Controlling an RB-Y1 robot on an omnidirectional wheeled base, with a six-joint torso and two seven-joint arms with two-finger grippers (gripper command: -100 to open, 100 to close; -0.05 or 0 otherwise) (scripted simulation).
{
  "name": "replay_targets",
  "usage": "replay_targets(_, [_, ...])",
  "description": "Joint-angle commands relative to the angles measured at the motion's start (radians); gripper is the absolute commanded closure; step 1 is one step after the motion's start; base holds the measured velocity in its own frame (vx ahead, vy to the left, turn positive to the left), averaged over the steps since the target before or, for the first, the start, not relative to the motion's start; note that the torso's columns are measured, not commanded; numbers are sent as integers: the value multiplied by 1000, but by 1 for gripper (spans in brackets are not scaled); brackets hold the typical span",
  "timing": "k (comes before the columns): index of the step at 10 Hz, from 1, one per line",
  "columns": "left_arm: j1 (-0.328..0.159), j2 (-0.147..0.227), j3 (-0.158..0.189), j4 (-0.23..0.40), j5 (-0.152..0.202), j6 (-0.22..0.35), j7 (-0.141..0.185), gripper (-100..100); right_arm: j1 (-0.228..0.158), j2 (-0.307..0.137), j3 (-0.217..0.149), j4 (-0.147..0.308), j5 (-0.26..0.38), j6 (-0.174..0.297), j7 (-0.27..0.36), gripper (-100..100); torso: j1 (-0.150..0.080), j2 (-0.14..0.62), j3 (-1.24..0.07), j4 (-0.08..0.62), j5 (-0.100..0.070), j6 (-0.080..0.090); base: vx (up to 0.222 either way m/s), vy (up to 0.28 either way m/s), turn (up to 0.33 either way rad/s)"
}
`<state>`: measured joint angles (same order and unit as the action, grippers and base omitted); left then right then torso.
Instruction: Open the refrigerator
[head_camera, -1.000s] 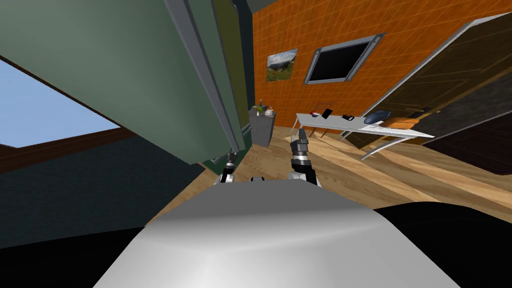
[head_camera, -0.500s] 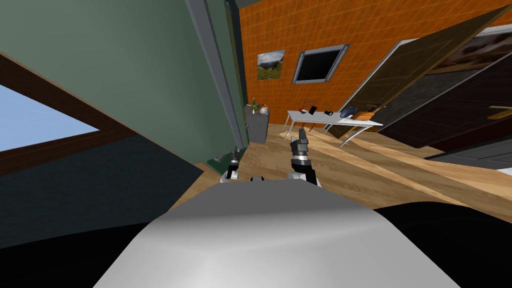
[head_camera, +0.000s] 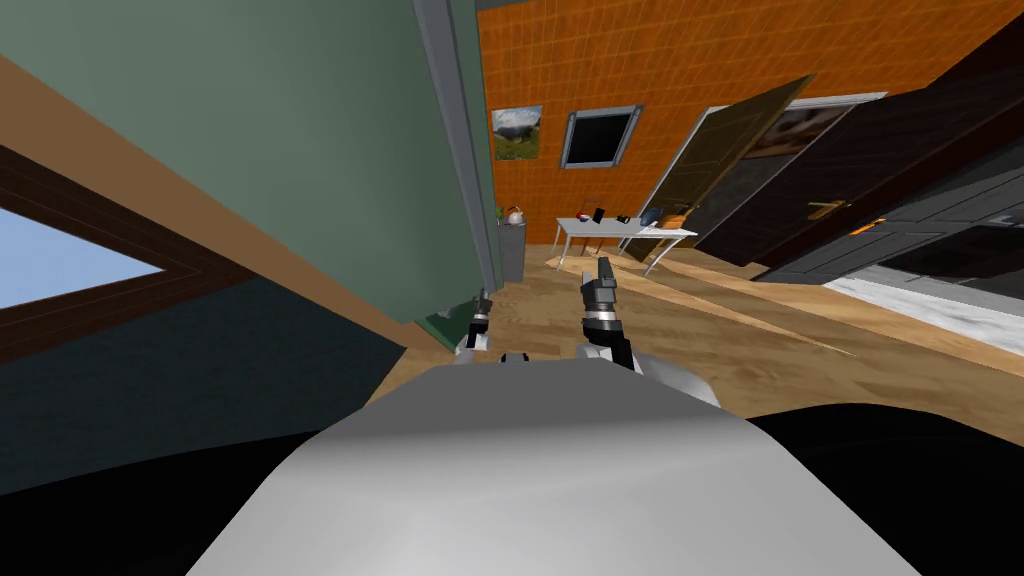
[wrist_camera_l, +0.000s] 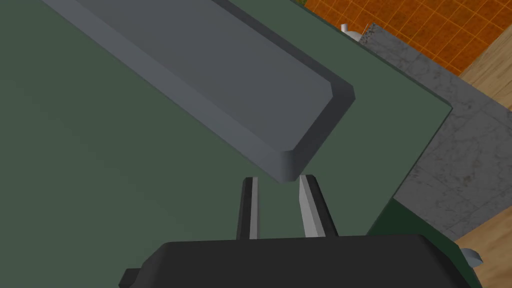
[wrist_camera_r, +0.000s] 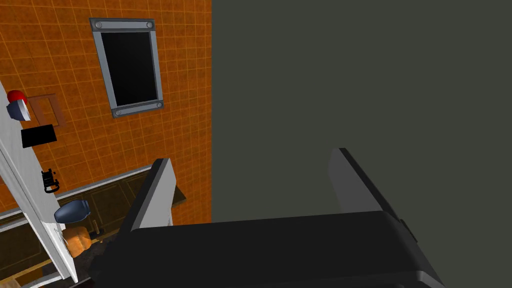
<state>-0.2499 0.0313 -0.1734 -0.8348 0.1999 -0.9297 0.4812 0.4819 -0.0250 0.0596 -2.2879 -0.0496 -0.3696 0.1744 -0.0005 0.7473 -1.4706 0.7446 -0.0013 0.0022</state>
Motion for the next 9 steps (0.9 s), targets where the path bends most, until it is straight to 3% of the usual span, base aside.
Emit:
replay_targets(1, [-61, -49, -11, 40, 19, -7, -69, 100, 0, 0, 0, 0, 0, 0, 0, 0, -4, 0, 0, 1, -1, -4, -273, 191, -285])
replay_targets(2, [-92, -78, -15, 86, 33, -16, -94, 100, 0, 0, 0, 0, 0, 0, 0, 0, -5, 1, 0, 0, -1, 1, -297, 271, -354])
replay_targets(3, [16, -56, 5, -17, 74, -14, -124, -100, 0, 0, 0, 0, 0, 0, 0, 0, -4, 2, 1, 3, -1, 3, -132, 203, -473])
replay_targets(4, [29, -56, 5, -50, 94, -14, -155, -100, 0, 0, 0, 0, 0, 0, 0, 0, -6, -8, -4, -3, -1, 0, -2, 92, -424])
replay_targets(5, [29, -56, 5, -54, 94, -14, -157, -100, 1, 0, 0, 0, 0, 0, 0, 0, -9, -25, -14, -8, -1, 2, 31, 6, -201])
replay_targets(6, [81, -59, 23, -93, 139, -27, -202, -100, 1, 0, 0, 0, 0, 0, 0, 0, -9, -27, -17, -9, -1, 0, 36, 41, -288])
replay_targets(7, [93, -59, 23, -129, 163, -27, -226, -100, 1, 0, 0, 0, 0, 0, 0, 0, -2, -22, -13, -10, 1, 0, 42, 65, -370])
replay_targets(8, [93, -59, 23, -142, 163, -27, -239, -100, 1, 0, 0, 0, 0, 0, 0, 0, 2, -16, -9, -9, 2, -2, 31, 39, -378])
replay_targets(9, [149, -61, 42, -200, 207, -41, -280, -100, 1, 0, 0, 0, 0, 0, 0, 0, 1, -10, -6, -7, 2, -2, 12, 79, -476])
